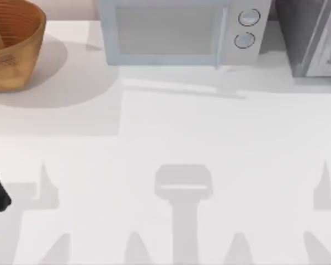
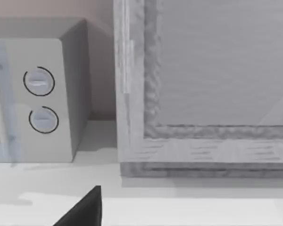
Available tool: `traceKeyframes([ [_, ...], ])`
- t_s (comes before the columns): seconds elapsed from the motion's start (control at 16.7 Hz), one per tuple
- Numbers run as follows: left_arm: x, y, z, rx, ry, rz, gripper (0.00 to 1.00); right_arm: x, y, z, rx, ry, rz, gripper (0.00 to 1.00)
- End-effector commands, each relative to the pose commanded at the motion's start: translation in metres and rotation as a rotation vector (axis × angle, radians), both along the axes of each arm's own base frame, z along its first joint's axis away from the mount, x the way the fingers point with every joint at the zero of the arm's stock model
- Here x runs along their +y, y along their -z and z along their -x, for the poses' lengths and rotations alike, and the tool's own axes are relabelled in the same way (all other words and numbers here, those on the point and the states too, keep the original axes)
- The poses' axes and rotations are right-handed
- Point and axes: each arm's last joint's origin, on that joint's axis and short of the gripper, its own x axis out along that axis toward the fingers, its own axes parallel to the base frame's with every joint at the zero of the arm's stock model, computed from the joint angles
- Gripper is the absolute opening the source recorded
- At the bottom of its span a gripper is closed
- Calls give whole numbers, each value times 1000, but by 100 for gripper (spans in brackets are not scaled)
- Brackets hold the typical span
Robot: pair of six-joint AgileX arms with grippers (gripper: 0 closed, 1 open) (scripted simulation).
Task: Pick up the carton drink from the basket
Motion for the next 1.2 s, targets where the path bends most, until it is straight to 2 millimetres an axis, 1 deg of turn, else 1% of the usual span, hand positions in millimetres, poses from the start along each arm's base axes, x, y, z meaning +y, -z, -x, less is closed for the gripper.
traceKeyframes([
  [0.24, 0, -1, -1, 10, 0, 4, 100, 0, 0, 0, 0, 0, 0, 100],
  [0.36, 1, -7, -5, 20, -1, 11, 100, 0, 0, 0, 0, 0, 0, 100],
  [0.48, 1, -19, -11, 21, 0, 16, 100, 0, 0, 0, 0, 0, 0, 100],
  [0.66, 3, -45, -29, -1, 2, 17, 100, 0, 0, 0, 0, 0, 0, 100],
  [0.78, 6, -64, -47, -25, 3, 14, 100, 0, 0, 0, 0, 0, 0, 100],
  [0.96, 11, -86, -87, -56, 5, 6, 100, 0, 0, 0, 0, 0, 0, 100],
  [1.08, 17, -93, -119, -67, 7, 1, 100, 0, 0, 0, 0, 0, 0, 100],
  [1.2, 25, -91, -154, -69, 7, -2, 100, 0, 0, 0, 0, 0, 0, 100],
])
